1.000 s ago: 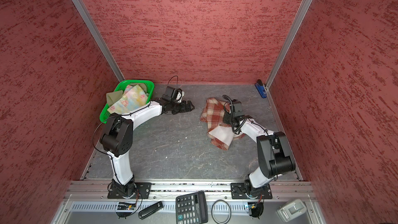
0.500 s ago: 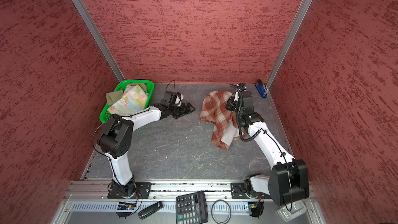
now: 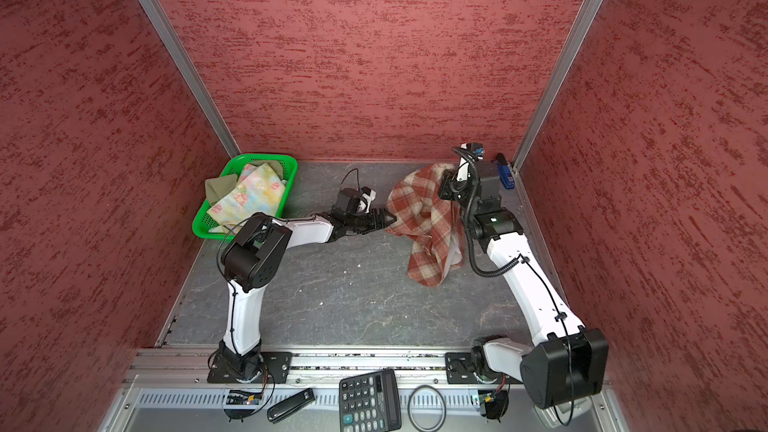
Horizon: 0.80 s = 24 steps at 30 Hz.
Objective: Fold and stack the skirts
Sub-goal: 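Grasp the skirt's other corner with the left gripper and lift it up with both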
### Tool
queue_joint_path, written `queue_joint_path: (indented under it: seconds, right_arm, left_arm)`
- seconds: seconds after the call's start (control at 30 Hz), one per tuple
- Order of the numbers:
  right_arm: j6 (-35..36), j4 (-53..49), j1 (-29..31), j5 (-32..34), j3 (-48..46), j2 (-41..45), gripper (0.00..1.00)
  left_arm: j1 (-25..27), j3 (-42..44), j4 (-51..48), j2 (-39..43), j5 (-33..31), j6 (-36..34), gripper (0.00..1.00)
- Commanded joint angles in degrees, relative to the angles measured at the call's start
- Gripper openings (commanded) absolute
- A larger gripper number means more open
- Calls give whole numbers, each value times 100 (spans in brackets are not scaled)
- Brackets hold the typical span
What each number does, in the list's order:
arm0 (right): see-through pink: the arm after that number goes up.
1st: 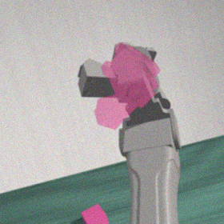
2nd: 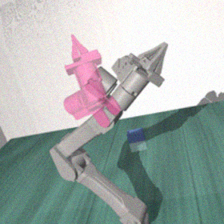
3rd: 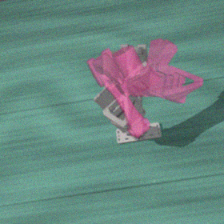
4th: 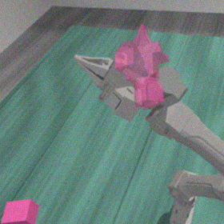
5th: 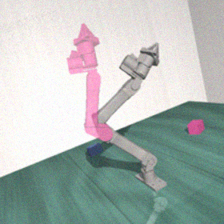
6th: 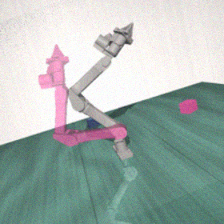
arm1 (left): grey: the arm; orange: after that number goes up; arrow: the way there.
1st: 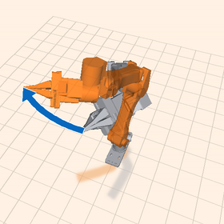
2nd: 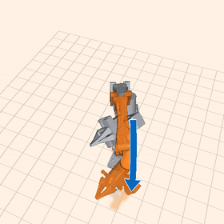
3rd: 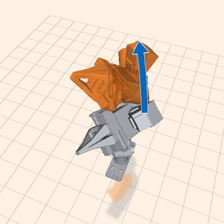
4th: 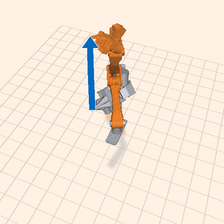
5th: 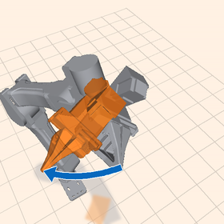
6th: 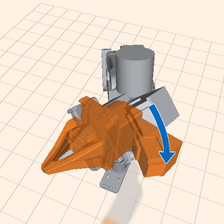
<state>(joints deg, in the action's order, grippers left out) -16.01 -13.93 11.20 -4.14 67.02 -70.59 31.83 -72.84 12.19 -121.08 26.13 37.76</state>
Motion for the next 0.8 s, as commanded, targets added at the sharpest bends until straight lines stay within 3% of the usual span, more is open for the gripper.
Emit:
queue_joint_path:
  seconds: [0.0,0.03,0.07,0.17,0.43,0.77]
  right_arm:
    - [27,-148,20,-131,285,192,0]
    - [40,-194,15,-121,360,216,0]
    - [68,-255,19,-105,434,220,0]
    - [187,-482,17,-8,698,220,0]
    - [297,-783,21,207,1153,768,0]
    - [200,-1352,14,182,1443,1643,0]
  left_arm:
    - [65,-154,752,-274,51,107,30]
    - [15,-212,719,-236,2,104,6]
    - [-64,-276,632,-132,-28,93,0]
    - [-334,-337,91,692,-200,-198,0]
    - [-709,-701,-2759,3299,-1295,-1761,0]
    - [-324,-837,-4484,5620,-2176,-2296,0]
